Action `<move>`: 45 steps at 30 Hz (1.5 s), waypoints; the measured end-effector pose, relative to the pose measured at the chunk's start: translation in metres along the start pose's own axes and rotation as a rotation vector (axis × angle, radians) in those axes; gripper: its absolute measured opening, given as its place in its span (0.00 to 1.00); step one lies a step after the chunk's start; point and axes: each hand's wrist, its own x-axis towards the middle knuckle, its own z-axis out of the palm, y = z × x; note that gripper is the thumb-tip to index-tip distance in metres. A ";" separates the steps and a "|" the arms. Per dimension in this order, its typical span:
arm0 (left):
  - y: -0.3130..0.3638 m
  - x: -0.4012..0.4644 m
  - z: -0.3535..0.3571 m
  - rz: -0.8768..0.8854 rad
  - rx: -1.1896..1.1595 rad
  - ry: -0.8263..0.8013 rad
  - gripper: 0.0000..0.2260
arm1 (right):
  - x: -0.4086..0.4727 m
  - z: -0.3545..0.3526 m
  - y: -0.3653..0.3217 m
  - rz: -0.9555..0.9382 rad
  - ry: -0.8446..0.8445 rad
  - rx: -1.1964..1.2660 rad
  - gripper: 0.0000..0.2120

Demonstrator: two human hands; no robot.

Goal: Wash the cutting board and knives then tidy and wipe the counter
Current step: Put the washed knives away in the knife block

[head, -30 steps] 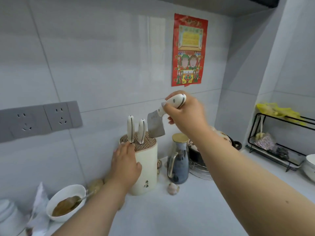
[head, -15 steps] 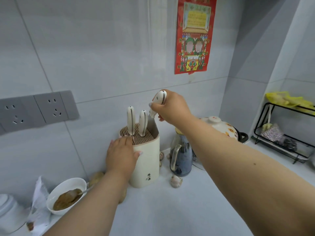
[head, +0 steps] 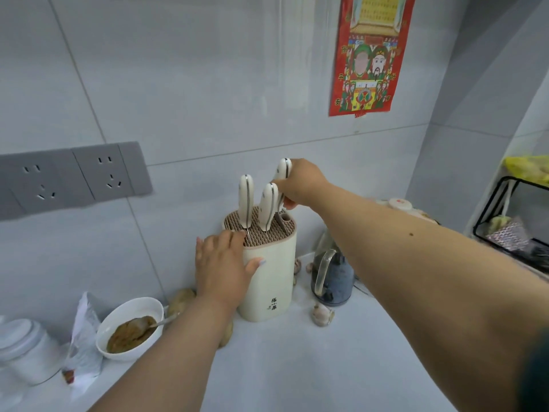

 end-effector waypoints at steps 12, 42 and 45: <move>0.000 -0.009 0.006 -0.033 -0.065 0.107 0.25 | 0.004 0.025 0.017 0.028 0.000 0.208 0.03; 0.144 -0.053 -0.049 0.141 -0.355 -0.193 0.10 | -0.134 -0.056 0.087 0.248 0.151 0.515 0.17; 0.187 -0.065 -0.046 0.216 -0.394 -0.271 0.12 | -0.168 -0.085 0.120 0.351 0.215 0.510 0.16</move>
